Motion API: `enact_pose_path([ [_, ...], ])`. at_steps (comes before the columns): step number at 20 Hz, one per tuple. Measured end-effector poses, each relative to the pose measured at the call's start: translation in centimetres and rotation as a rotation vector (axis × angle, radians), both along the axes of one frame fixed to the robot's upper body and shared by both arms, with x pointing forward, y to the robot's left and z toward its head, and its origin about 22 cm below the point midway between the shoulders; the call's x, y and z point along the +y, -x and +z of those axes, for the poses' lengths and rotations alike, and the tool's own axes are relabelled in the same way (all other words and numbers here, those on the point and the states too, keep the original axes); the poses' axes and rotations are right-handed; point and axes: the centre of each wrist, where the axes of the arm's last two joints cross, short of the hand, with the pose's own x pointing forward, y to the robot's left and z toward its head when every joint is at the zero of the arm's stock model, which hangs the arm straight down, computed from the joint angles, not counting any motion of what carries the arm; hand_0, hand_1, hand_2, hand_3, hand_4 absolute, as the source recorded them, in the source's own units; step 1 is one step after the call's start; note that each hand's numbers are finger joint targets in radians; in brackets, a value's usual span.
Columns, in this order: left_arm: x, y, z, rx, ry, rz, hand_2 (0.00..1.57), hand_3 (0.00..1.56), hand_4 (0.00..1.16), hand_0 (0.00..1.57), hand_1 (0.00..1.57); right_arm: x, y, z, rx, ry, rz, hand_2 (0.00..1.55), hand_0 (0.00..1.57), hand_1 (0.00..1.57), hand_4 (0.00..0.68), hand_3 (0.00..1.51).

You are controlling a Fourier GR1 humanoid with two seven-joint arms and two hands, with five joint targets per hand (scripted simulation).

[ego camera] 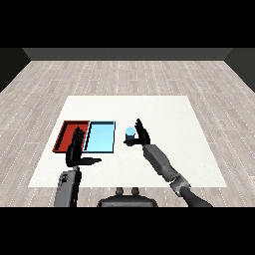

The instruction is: Pick the blue can and put it in the blue box

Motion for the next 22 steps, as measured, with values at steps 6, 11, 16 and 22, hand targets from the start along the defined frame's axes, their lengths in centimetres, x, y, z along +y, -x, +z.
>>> enact_pose_path([
  [6, 0.2, 0.6, -0.2, -0.002, 0.005, 0.003, 0.00, 0.00, 0.00, 0.00, 0.00, 1.1, -0.4, -0.1, 0.016, 0.021, 0.017, 0.00, 0.00, 0.00, 0.000, 0.00],
  [11, 0.9, 0.6, 0.0, -0.005, 0.008, 0.010, 0.00, 0.00, 0.00, 0.00, 0.00, 1.7, -0.5, 0.0, 0.028, 0.033, 0.032, 0.00, 0.00, 0.00, 0.000, 0.00],
  [16, 1.1, 0.8, 0.2, -0.005, 0.020, 0.004, 0.00, 0.00, 0.00, 0.00, 0.00, 1.7, -0.7, -0.2, 0.039, 0.040, 0.041, 0.00, 0.00, 0.00, 0.000, 0.00],
  [22, 0.9, 0.8, 0.2, -0.003, 0.017, 0.006, 0.00, 0.00, 0.00, 0.00, 0.00, 2.3, -0.8, 0.2, 0.057, 0.049, 0.050, 0.00, 0.00, 0.00, 0.000, 0.00],
])
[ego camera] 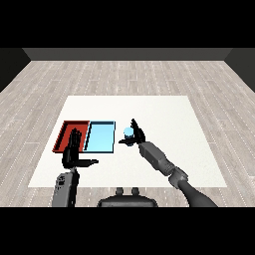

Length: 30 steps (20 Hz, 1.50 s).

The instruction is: Pick the blue can and put it in the blue box

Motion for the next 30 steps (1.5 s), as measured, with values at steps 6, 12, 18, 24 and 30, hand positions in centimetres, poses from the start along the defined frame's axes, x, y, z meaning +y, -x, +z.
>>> enact_pose_path([
  [6, 0.4, 0.0, -0.3, -0.001, 0.009, 0.011, 0.00, 0.00, 0.00, 0.00, 0.00, 0.6, -0.2, 0.4, 0.039, 0.056, -0.061, 1.55, 1.57, 1.57, 0.538, 1.51],
  [12, 0.4, -0.1, -0.1, 0.001, 0.013, 0.019, 0.00, 0.00, 0.00, 0.00, 0.00, 0.7, -0.2, 0.2, 0.063, 0.305, -0.106, 1.53, 1.49, 1.49, 0.527, 1.49],
  [18, 0.9, 0.0, -0.4, -0.001, 0.008, 0.017, 0.00, 0.00, 0.00, 0.00, 0.00, 1.3, -0.2, 0.6, 0.048, 0.397, -0.123, 1.51, 1.52, 1.52, 0.550, 1.45],
  [24, -0.5, -0.7, -1.0, 0.010, 0.007, -0.007, 0.00, 0.00, 0.00, 0.00, 0.00, 1.5, -1.5, 2.3, -0.017, 0.395, -0.098, 1.46, 1.50, 1.50, 0.553, 1.40],
  [30, -2.3, -1.3, -0.5, 0.019, -0.012, -0.057, 0.00, 0.00, 0.00, 0.00, 0.00, 1.2, -1.7, 3.8, -0.122, 0.393, -0.062, 1.48, 1.53, 1.53, 0.578, 1.41],
])
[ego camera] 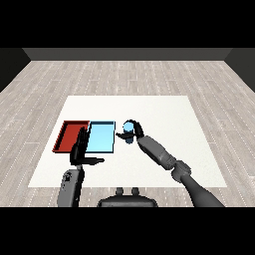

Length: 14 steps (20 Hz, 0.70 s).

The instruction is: Pick the blue can and put it in the blue box

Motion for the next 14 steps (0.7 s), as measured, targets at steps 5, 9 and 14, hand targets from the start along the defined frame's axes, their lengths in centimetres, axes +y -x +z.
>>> enact_pose_path([
  [5, -2.7, -0.7, 1.4, 0.010, -0.032, -0.052, 0.00, 0.00, 0.00, 0.00, 0.00, -1.2, 0.3, 1.6, -0.078, -0.009, 0.004, 1.47, 1.51, 1.51, 0.585, 1.41],
  [9, -4.7, -1.2, 2.0, 0.027, -0.037, -0.084, 0.00, 0.00, 0.00, 0.00, 0.00, -2.8, 1.5, 2.8, -0.132, -0.021, -0.003, 1.47, 1.50, 1.50, 0.582, 1.39],
  [14, -5.9, -1.6, 2.4, 0.041, -0.035, -0.101, 0.00, 0.00, 0.00, 0.00, 0.00, -3.5, 3.5, 4.2, -0.157, -0.025, -0.006, 1.47, 1.50, 1.50, 0.582, 1.39],
])
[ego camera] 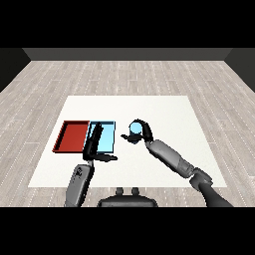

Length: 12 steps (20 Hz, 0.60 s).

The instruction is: Pick the blue can and put it in the blue box

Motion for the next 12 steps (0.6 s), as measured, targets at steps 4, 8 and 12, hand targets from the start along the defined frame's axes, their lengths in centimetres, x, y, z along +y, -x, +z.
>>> enact_pose_path([
  [4, -1.5, -0.5, -0.5, 0.014, 0.005, -0.017, 0.00, 0.00, 0.00, 0.00, 0.00, -0.6, 1.0, 1.6, -0.022, -0.012, 0.008, 1.47, 1.50, 1.50, 0.596, 1.40],
  [8, -3.3, -1.5, -0.5, 0.026, 0.002, -0.041, 0.00, 0.00, 0.00, 0.00, 0.00, -1.0, 1.5, 3.4, -0.064, -0.016, 0.028, 1.46, 1.50, 1.50, 0.601, 1.39],
  [12, -4.8, -1.6, -0.8, 0.040, 0.002, -0.068, 0.00, 0.00, 0.00, 0.00, 0.00, -1.3, 1.9, 4.7, -0.090, -0.012, 0.045, 1.46, 1.50, 1.50, 0.585, 1.39],
])
